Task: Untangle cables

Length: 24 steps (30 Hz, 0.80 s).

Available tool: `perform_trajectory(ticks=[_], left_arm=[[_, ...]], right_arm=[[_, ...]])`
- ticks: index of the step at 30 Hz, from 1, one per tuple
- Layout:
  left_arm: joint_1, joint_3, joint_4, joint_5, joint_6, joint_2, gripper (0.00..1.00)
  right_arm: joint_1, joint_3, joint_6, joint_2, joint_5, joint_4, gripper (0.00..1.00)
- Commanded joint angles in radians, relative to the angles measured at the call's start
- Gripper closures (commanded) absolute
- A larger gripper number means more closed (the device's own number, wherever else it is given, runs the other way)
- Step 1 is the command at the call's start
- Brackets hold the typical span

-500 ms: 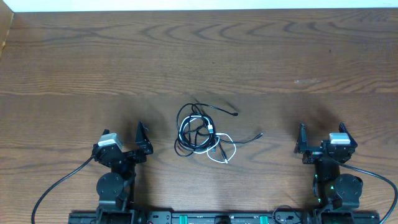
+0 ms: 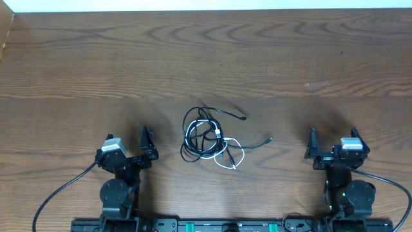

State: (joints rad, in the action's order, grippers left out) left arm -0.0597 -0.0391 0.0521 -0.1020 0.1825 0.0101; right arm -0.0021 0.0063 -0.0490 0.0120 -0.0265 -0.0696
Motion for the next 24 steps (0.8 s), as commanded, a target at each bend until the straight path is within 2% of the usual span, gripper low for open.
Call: perform_trajectory(ticks=[1, 24], left_arm=[[0.005, 0.035, 0.013, 0.013, -0.01, -0.005, 0.02], [0.005, 0.035, 0.013, 0.013, -0.01, -0.005, 0.02]], right_arm=[[-0.008, -0.001, -0.012, -0.005, -0.005, -0.004, 0.01], [-0.008, -0.001, -0.012, -0.005, -0.005, -0.004, 0.01]])
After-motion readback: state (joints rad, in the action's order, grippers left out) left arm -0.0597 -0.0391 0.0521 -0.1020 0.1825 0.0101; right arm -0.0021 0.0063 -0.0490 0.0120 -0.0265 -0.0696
